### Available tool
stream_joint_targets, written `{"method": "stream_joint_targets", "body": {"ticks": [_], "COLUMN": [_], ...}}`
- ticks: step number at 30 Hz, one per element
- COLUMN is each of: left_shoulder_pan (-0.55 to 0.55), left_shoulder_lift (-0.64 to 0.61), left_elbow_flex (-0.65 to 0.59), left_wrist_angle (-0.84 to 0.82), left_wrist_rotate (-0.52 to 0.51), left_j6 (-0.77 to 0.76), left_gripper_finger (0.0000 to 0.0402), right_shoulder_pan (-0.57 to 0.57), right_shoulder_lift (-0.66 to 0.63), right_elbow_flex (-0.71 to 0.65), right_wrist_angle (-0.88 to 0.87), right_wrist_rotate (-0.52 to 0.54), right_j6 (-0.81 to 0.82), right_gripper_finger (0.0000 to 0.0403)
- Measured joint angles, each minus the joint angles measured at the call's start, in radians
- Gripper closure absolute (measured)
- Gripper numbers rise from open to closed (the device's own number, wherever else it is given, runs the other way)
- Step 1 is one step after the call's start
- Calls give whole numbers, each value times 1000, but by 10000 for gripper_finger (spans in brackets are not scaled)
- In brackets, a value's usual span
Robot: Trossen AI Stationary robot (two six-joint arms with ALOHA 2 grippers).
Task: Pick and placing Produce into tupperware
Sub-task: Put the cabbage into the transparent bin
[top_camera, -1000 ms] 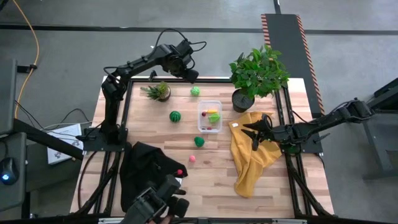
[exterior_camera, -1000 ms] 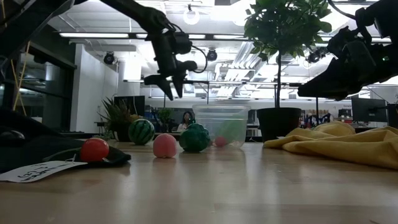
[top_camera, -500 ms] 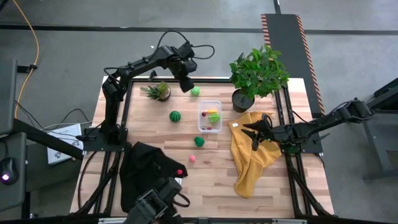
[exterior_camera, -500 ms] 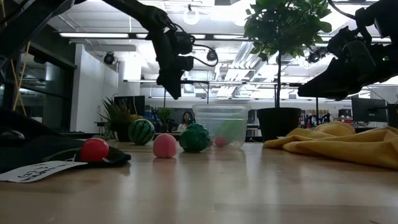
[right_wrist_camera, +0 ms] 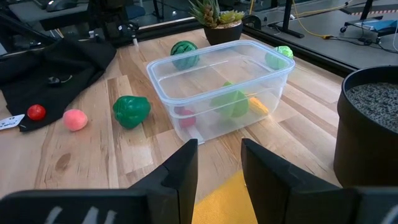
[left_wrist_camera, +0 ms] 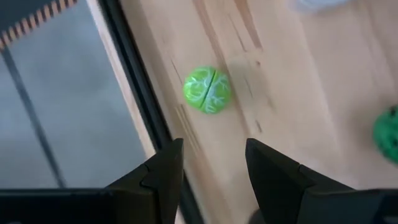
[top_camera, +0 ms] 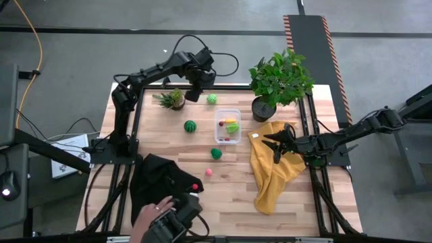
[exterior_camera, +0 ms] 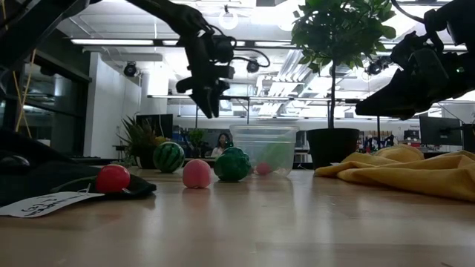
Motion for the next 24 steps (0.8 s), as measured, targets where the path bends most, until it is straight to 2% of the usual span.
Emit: {"method": "stream_joint_targets", "body": {"ticks": [3,14,24], "left_shoulder_pan": [-16,-85,-116], "left_shoulder_lift": [0,0,0], "left_elbow_flex": [0,0,0], "left_wrist_angle": [25,65,244], "left_wrist_rotate": [-23,-34,-32], "left_j6": [61,55,55], "left_gripper_finger": [238,238,238], "right_shoulder_pan": [0,0,0], "right_shoulder_lift": [0,0,0], "right_elbow_flex": [0,0,0], "right_wrist_angle": [0,0,0], "right_wrist_rotate": [0,0,0], "right_j6": [0,0,0], "right_gripper_finger": [289,289,289]}}
